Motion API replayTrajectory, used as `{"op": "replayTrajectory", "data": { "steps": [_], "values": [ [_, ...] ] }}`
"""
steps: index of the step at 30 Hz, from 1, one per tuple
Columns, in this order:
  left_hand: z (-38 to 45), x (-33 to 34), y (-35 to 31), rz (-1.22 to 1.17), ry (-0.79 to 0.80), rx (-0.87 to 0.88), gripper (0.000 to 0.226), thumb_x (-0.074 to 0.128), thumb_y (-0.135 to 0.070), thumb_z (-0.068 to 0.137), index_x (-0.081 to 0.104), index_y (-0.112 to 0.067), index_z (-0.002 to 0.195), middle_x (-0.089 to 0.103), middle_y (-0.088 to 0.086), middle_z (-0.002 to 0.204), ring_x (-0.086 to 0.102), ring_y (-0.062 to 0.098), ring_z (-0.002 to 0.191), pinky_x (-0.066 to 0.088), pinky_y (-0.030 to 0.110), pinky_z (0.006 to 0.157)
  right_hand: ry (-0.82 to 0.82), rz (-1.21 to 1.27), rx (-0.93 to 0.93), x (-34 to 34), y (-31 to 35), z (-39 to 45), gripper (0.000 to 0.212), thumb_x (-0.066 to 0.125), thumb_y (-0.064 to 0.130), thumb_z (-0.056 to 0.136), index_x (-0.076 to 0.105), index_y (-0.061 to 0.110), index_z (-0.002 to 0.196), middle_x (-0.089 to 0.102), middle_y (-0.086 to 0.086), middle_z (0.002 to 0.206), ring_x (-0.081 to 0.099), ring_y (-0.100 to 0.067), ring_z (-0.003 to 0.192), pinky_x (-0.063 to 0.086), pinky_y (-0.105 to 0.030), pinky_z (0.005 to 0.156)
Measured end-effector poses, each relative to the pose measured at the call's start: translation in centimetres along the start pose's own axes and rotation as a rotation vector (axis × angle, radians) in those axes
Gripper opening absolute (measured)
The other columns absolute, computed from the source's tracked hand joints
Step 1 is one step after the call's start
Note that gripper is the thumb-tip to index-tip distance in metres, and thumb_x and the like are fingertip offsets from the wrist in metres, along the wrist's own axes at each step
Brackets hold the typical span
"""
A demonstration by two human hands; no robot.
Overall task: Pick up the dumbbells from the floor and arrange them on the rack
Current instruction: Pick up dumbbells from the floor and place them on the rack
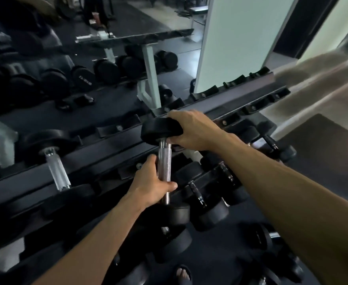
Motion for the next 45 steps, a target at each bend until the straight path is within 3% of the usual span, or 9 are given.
{"op": "replayTrajectory", "data": {
  "steps": [3, 7, 11, 15, 21, 25, 31, 40, 45],
  "values": [
    [2.4, -1.7, 1.1, -0.02, -0.055, -0.049, 0.073, 0.081, -0.019, 0.073, 0.037, -0.016, 0.132, 0.05, -0.008, 0.111, 0.045, 0.006, 0.091, 0.034, 0.022, 0.079, 0.007, -0.003, -0.056, 1.2, 0.1, 3.9, 0.039, 0.07, 0.043, 0.079, 0.059, 0.022, 0.11, 0.067, 0.004, 0.089, 0.063, -0.024, 0.084, 0.051, -0.039, 0.073],
    [5.1, -3.8, 2.5, -0.053, -0.12, -0.093, 0.077, 0.081, -0.018, 0.073, 0.036, -0.016, 0.135, 0.045, -0.012, 0.113, 0.044, 0.005, 0.094, 0.034, 0.022, 0.081, 0.058, 0.048, -0.1, 2.9, 0.5, 8.6, 0.036, 0.072, 0.037, 0.078, 0.06, 0.021, 0.108, 0.067, 0.002, 0.089, 0.063, -0.024, 0.084, 0.053, -0.043, 0.074],
    [7.5, -5.5, 3.9, -0.096, -0.176, -0.146, 0.084, 0.08, -0.018, 0.074, 0.029, -0.015, 0.14, 0.05, -0.004, 0.123, 0.048, 0.011, 0.103, 0.034, 0.021, 0.085, 0.111, 0.084, -0.142, 4.5, 1.0, 12.4, 0.038, 0.074, 0.029, 0.079, 0.06, 0.017, 0.112, 0.068, 0.0, 0.091, 0.063, -0.024, 0.087, 0.052, -0.042, 0.077],
    [10.2, -7.0, 5.1, -0.105, -0.214, -0.17, 0.075, 0.081, -0.017, 0.072, 0.036, -0.017, 0.132, 0.049, -0.009, 0.104, 0.053, 0.011, 0.094, 0.038, 0.021, 0.08, 0.126, 0.1, -0.163, 5.7, 1.1, 16.0, 0.038, 0.075, 0.026, 0.077, 0.06, 0.019, 0.112, 0.068, 0.001, 0.091, 0.062, -0.023, 0.088, 0.051, -0.041, 0.078],
    [14.0, -7.9, 6.9, -0.154, -0.256, -0.23, 0.079, 0.08, -0.02, 0.072, 0.034, -0.021, 0.137, 0.057, -0.002, 0.114, 0.054, 0.017, 0.105, 0.041, 0.024, 0.083, 0.162, 0.106, -0.182, 7.6, 0.7, 20.6, 0.039, 0.076, 0.025, 0.078, 0.059, 0.02, 0.113, 0.068, 0.002, 0.093, 0.063, -0.021, 0.087, 0.051, -0.035, 0.076],
    [15.4, -7.5, 8.1, -0.148, -0.28, -0.259, 0.081, 0.077, -0.016, 0.073, 0.031, -0.018, 0.14, 0.058, 0.001, 0.115, 0.056, 0.021, 0.108, 0.042, 0.024, 0.08, 0.193, 0.126, -0.181, 9.8, -0.5, 21.9, 0.039, 0.076, 0.025, 0.079, 0.058, 0.02, 0.114, 0.068, 0.003, 0.09, 0.063, -0.02, 0.083, 0.053, -0.036, 0.074],
    [16.5, -6.5, 8.9, -0.103, -0.259, -0.283, 0.069, 0.075, -0.016, 0.073, 0.035, -0.018, 0.13, 0.06, -0.003, 0.091, 0.06, 0.012, 0.073, 0.05, 0.021, 0.062, 0.235, 0.147, -0.182, 11.5, -2.0, 22.3, 0.041, 0.076, 0.024, 0.079, 0.057, 0.023, 0.115, 0.066, 0.005, 0.088, 0.061, -0.016, 0.079, 0.048, -0.027, 0.069],
    [16.2, -6.8, 8.7, -0.123, -0.225, -0.238, 0.076, 0.078, -0.022, 0.072, 0.034, -0.017, 0.133, 0.052, -0.015, 0.085, 0.054, 0.011, 0.085, 0.04, 0.02, 0.07, 0.218, 0.202, -0.136, 11.6, -2.4, 21.9, 0.041, 0.075, 0.023, 0.078, 0.057, 0.024, 0.115, 0.066, 0.003, 0.089, 0.06, -0.014, 0.081, 0.051, -0.03, 0.07],
    [16.1, -6.6, 8.7, -0.141, -0.218, -0.243, 0.082, 0.079, -0.022, 0.072, 0.03, -0.015, 0.138, 0.051, -0.011, 0.092, 0.055, 0.013, 0.094, 0.041, 0.022, 0.075, 0.182, 0.192, -0.1, 11.2, -2.3, 21.3, 0.042, 0.075, 0.025, 0.079, 0.057, 0.022, 0.118, 0.067, 0.003, 0.094, 0.06, -0.014, 0.086, 0.052, -0.031, 0.075]
  ]
}}
Point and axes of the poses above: each hand's wrist, its own z-axis towards the middle knuckle, its own x-axis out of the palm, y = z × x, the point moved 7 cm from there along z, towards the middle knuckle
